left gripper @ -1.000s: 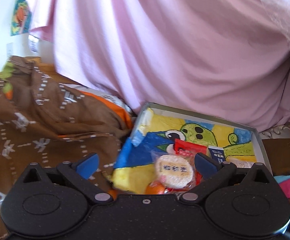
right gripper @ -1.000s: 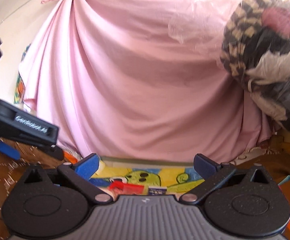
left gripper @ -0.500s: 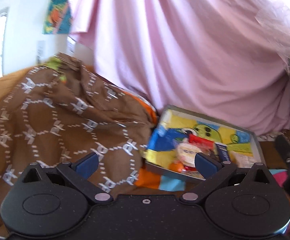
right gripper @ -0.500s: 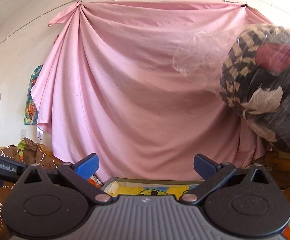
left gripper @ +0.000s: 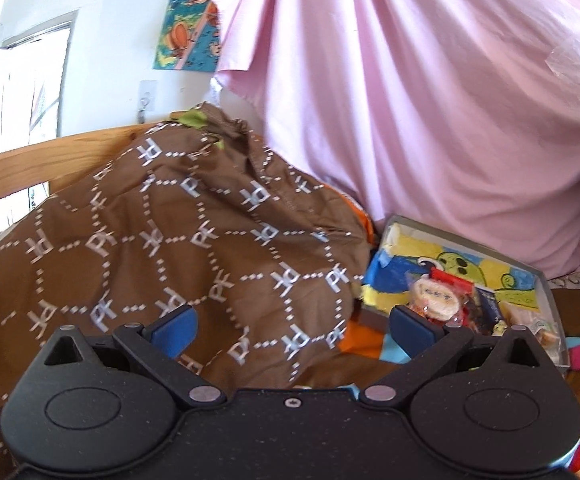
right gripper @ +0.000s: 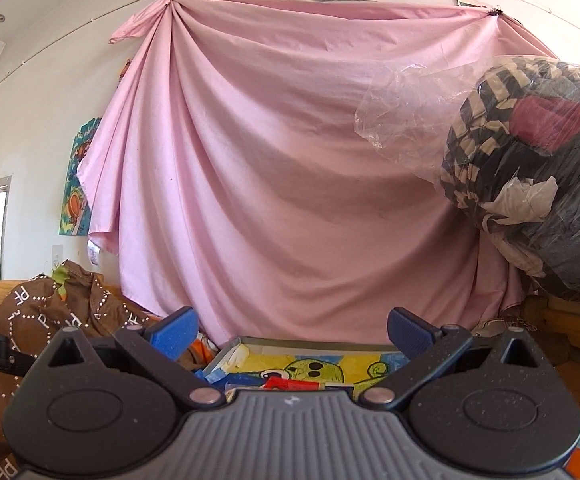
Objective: Organize snacks
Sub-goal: 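Withdraw both tools from the tray back toward the remaining snacks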
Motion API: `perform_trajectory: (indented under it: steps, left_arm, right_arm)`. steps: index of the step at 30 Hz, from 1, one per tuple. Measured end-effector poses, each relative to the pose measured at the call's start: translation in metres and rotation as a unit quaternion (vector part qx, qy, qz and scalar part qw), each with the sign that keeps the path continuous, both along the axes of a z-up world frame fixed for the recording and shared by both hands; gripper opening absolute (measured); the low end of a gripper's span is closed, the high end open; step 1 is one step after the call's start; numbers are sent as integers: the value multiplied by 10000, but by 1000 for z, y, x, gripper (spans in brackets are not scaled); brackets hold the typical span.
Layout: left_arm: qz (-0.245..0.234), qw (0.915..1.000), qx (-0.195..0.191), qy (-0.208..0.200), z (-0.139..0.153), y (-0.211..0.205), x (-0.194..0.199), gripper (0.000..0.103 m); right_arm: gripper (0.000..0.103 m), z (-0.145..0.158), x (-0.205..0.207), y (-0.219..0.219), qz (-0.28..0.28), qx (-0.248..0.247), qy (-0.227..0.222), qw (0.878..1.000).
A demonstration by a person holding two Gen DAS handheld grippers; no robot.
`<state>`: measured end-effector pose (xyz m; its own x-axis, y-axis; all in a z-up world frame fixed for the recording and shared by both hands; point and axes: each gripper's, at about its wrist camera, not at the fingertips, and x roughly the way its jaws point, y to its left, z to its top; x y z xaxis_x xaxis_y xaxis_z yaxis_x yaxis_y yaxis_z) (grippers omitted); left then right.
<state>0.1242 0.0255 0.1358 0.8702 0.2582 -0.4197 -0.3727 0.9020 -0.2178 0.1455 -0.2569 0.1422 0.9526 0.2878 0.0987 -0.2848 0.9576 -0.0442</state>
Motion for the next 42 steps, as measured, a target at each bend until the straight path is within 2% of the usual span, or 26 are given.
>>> perform_trajectory:
  steps: [9,19,25,37,42]
  left_arm:
    - [86,10000,-8,-25,-16,10,-31,102]
    - [-79,9998,149,126,-36,13,-47,102]
    - [-254,9988,318,280,-45,14,-52,102]
    - [-854,9902,773,795,-63,12,-59,102]
    - [-1055,9834,1073,1014,-66,12,-59,102]
  right_arm:
    - [103,-14,-20,5,15,-87,182,9998]
    - [103,-35,-33,13,133,-365,508,9980]
    - [103,-50,-37,16,221,-511,878,9946]
    - [103,-79,-43,33,640,-918,1505,9823]
    - [103,-92,-39,43,911,-1122,1862,9718]
